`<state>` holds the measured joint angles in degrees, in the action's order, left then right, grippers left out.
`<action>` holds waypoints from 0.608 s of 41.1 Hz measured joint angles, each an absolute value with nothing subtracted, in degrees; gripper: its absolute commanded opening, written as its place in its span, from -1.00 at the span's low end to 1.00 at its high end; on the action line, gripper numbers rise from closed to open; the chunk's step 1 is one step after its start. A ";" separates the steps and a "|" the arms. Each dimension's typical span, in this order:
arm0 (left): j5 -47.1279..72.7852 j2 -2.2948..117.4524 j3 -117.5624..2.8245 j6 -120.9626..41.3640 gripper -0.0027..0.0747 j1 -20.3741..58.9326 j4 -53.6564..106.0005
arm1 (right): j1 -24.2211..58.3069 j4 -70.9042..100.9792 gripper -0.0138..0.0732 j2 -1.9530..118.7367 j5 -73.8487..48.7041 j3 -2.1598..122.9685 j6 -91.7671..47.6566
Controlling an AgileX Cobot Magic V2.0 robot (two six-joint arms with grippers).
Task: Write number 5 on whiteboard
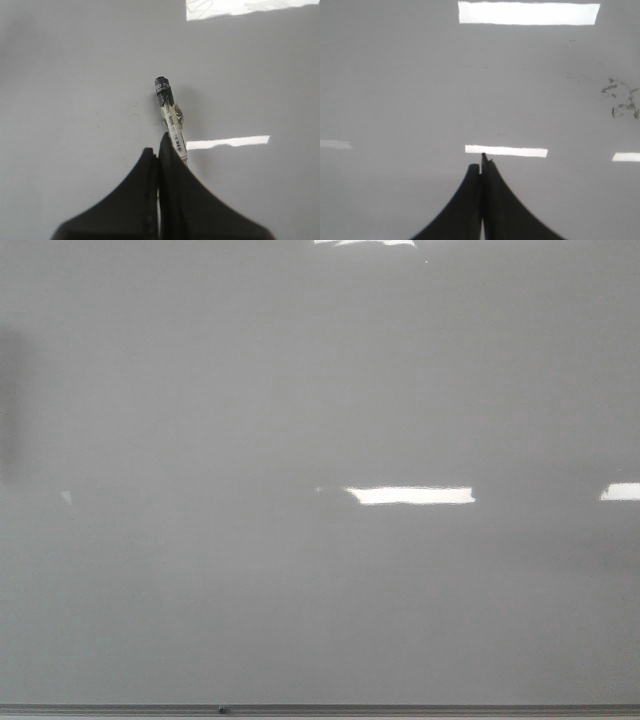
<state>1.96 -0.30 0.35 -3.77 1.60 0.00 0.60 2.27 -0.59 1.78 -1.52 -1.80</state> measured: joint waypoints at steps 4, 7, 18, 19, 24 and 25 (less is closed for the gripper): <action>1.96 -0.30 0.35 -3.77 -0.98 1.60 0.00 | 0.60 2.27 -0.84 -0.59 1.78 -1.52 -1.80; 1.96 -0.30 0.35 -3.77 -0.98 1.60 0.00 | 0.60 2.27 -0.84 -0.59 1.78 -1.52 -1.80; 1.58 -0.30 0.35 -3.77 -0.98 1.60 0.00 | 0.60 2.27 -0.84 -0.59 1.91 -1.52 -1.80; 1.40 -0.30 0.35 -3.77 -0.98 1.60 0.00 | 0.60 2.27 -0.84 -0.59 1.91 -1.52 -1.80; -0.50 -0.30 0.35 -3.77 -0.98 1.60 0.00 | 0.60 2.27 -0.84 -0.59 2.02 -1.52 -1.80; -0.81 -0.30 0.35 -3.77 -0.98 1.60 0.45 | 0.60 2.27 -0.84 -0.59 1.78 -1.52 -1.80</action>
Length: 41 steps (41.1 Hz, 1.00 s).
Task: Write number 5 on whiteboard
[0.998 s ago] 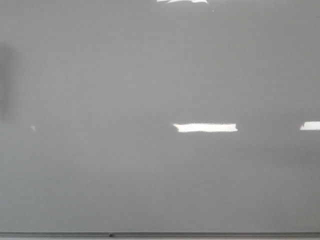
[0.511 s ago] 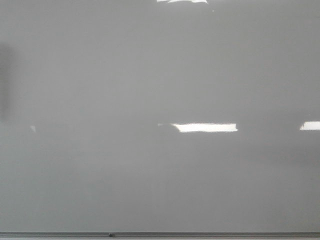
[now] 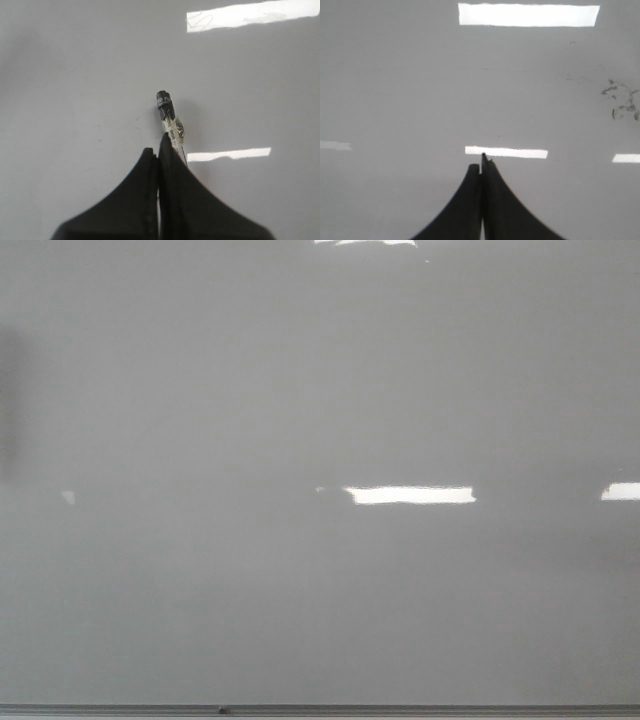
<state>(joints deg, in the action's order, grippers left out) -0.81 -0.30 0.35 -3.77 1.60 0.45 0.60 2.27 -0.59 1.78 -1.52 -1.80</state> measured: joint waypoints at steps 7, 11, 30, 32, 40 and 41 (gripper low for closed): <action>0.00 -0.30 -1.58 -3.77 -0.98 1.60 3.83 | 0.60 2.27 -0.84 -0.59 -3.56 1.58 -1.80; 2.12 -0.30 -4.97 -3.77 -0.98 1.60 4.34 | 0.60 2.39 -0.84 -0.59 -7.57 5.20 -1.80; 23.56 11.68 -29.39 -3.77 -0.98 1.60 4.70 | 0.60 3.19 -0.84 11.15 -28.57 27.81 -1.80; 25.56 13.86 -31.50 -3.77 -0.98 1.60 4.70 | 0.60 3.19 -0.84 13.28 -30.28 29.85 -1.80; 28.78 21.66 -36.00 -3.77 -0.98 1.60 4.70 | 0.60 3.29 -0.84 21.17 -33.21 35.21 -1.80; 28.78 22.40 -36.12 -3.77 -0.98 1.60 4.70 | 0.60 3.29 -0.84 21.91 -33.21 35.32 -1.80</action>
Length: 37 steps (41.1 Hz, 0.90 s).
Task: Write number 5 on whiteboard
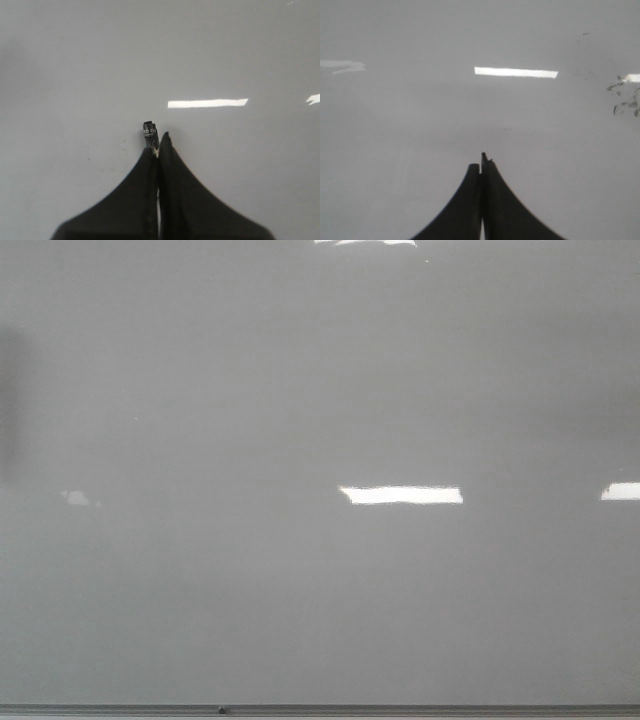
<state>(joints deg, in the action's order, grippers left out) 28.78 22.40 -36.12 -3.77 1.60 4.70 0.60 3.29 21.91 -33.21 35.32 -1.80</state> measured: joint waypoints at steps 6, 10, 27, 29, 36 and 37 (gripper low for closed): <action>29.65 26.34 -36.11 -3.77 -0.98 1.60 4.70 | 0.60 3.29 -0.84 25.86 -33.30 35.50 -1.80; 29.92 28.29 -36.11 -3.77 -0.98 1.60 4.84 | 0.60 3.29 -0.84 27.89 -33.30 35.50 -1.80; 29.92 36.00 -36.11 -3.77 -0.93 1.60 5.41 | 0.60 3.29 -0.46 36.63 -32.22 35.50 -1.80; 29.92 37.07 -36.11 -3.77 -0.82 1.60 5.41 | 0.60 3.29 -0.24 37.48 -32.01 35.50 -1.92; 29.39 41.30 -36.11 -3.77 -0.11 1.60 5.41 | 0.60 3.29 0.65 39.86 -31.67 35.50 -2.05; 29.25 41.89 -36.11 -3.77 0.05 1.60 5.41 | 0.60 3.29 0.73 40.00 -31.67 35.50 -2.05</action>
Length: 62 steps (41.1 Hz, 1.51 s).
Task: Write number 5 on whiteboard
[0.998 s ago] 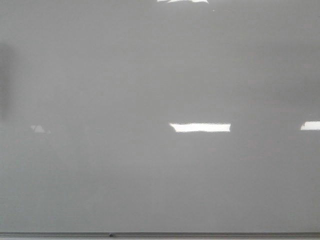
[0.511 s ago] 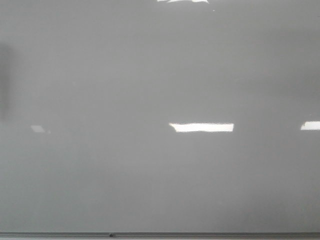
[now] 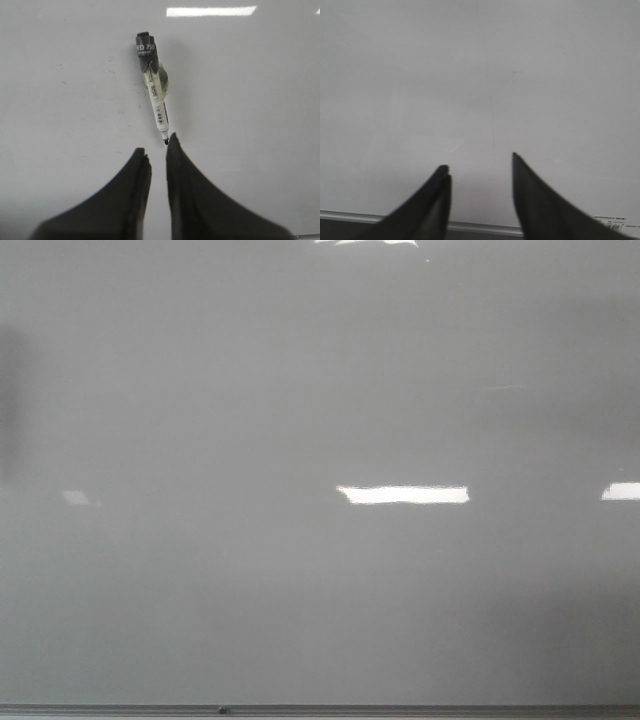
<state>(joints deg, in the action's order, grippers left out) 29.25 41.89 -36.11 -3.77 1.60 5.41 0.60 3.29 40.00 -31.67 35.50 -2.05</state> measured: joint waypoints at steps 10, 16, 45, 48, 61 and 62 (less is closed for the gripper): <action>24.11 49.72 -36.11 -3.77 0.39 1.60 7.94 | 0.60 3.29 0.81 40.79 -31.40 35.50 -2.05; 20.17 55.04 -36.11 -3.77 0.39 1.60 9.71 | 0.60 3.29 0.81 40.79 -31.31 35.50 -2.05; 4.27 78.25 -41.60 -3.77 0.39 1.60 10.44 | 0.60 3.29 0.81 40.79 -30.93 35.50 -2.05; 4.28 79.91 -42.68 -3.77 0.37 1.70 10.46 | 0.60 3.29 0.81 40.79 -30.93 35.50 -2.05; 5.00 83.50 -43.74 -3.77 -0.12 2.49 10.56 | 0.60 3.29 0.81 40.79 -30.93 35.50 -2.05; 5.00 83.68 -43.76 -3.77 -0.16 2.50 10.56 | 0.60 3.29 0.81 40.79 -30.93 35.50 -2.05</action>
<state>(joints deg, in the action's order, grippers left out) 5.00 83.68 -43.76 -3.77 2.50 10.56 0.60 3.29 40.79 -30.93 35.50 -2.05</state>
